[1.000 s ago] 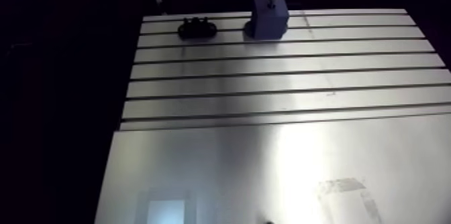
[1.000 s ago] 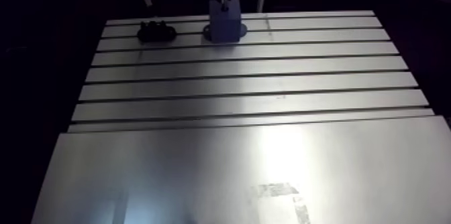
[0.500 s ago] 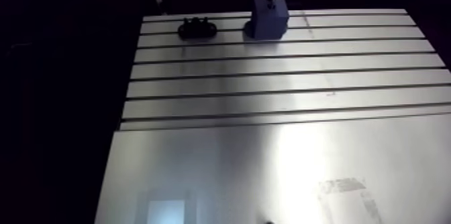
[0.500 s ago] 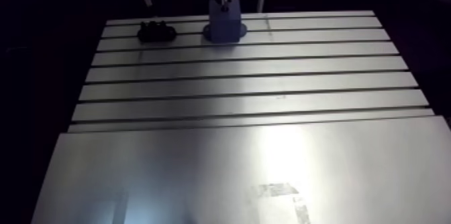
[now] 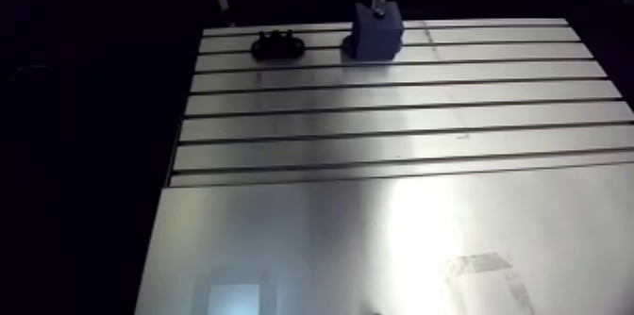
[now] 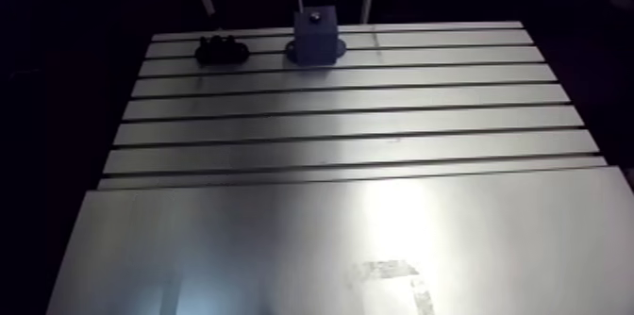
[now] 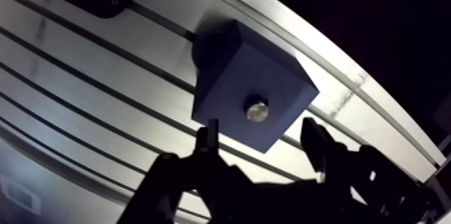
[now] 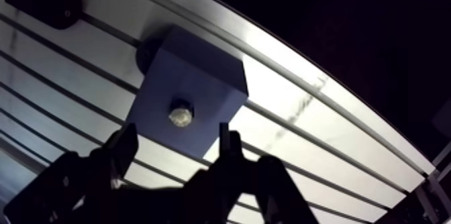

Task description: Pick up the M10 bolt and insert it into the hex recess until seated.

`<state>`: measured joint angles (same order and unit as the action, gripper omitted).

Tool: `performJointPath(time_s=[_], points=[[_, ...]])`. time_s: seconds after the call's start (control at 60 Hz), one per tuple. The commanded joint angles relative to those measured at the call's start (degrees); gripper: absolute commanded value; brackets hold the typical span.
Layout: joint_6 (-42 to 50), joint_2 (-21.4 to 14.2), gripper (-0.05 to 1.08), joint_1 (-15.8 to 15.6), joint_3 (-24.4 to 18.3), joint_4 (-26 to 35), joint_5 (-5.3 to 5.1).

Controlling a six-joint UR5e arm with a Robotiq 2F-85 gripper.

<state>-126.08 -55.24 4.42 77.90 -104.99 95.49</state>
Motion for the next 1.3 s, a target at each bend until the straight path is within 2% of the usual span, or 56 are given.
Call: performJointPath(time_s=[0.017,0.05,0.183,0.283,0.383,0.517,0.617,0.633,0.65,0.667,0.683,0.7,0.717,0.733,0.75,0.767,0.783,0.867,0.983,1.3], points=[[0.0,-0.7,0.00,0.1,0.3,-2.1,-0.42],[0.0,-1.0,0.00,0.2,0.3,-2.6,-0.59],[0.0,-2.1,0.00,0.2,0.4,-3.5,-2.48],[0.8,-2.8,0.00,0.2,0.4,-3.6,-3.31],[3.6,-3.6,0.00,0.3,0.7,-3.5,-3.60],[10.0,-4.9,0.02,0.3,0.3,-2.4,-3.27],[17.3,-5.5,0.14,0.3,-0.7,0.8,-3.08],[19.6,-5.5,0.23,0.3,-1.1,2.0,-3.00],[19.6,-5.5,0.23,0.3,-1.1,2.0,-3.00],[22.1,-5.5,0.36,0.3,-1.3,2.8,-2.99],[25.2,-5.4,0.52,0.3,-1.7,3.6,-3.14],[25.2,-5.4,0.52,0.3,-1.7,3.6,-3.14],[28.5,-5.3,0.70,0.4,-1.9,4.0,-3.16],[28.5,-5.3,0.70,0.4,-1.9,4.0,-3.16],[31.0,-5.3,0.85,0.6,-2.0,4.1,-3.24],[31.0,-5.3,0.85,0.6,-2.0,4.1,-3.24],[32.8,-5.1,0.91,0.7,-1.9,4.2,-3.55],[33.8,-4.9,0.98,0.7,-1.8,4.3,-3.68],[33.8,-4.6,1.04,0.5,-1.1,4.1,-4.97],[32.5,-3.0,1.06,1.0,-0.8,3.6,-4.59]])
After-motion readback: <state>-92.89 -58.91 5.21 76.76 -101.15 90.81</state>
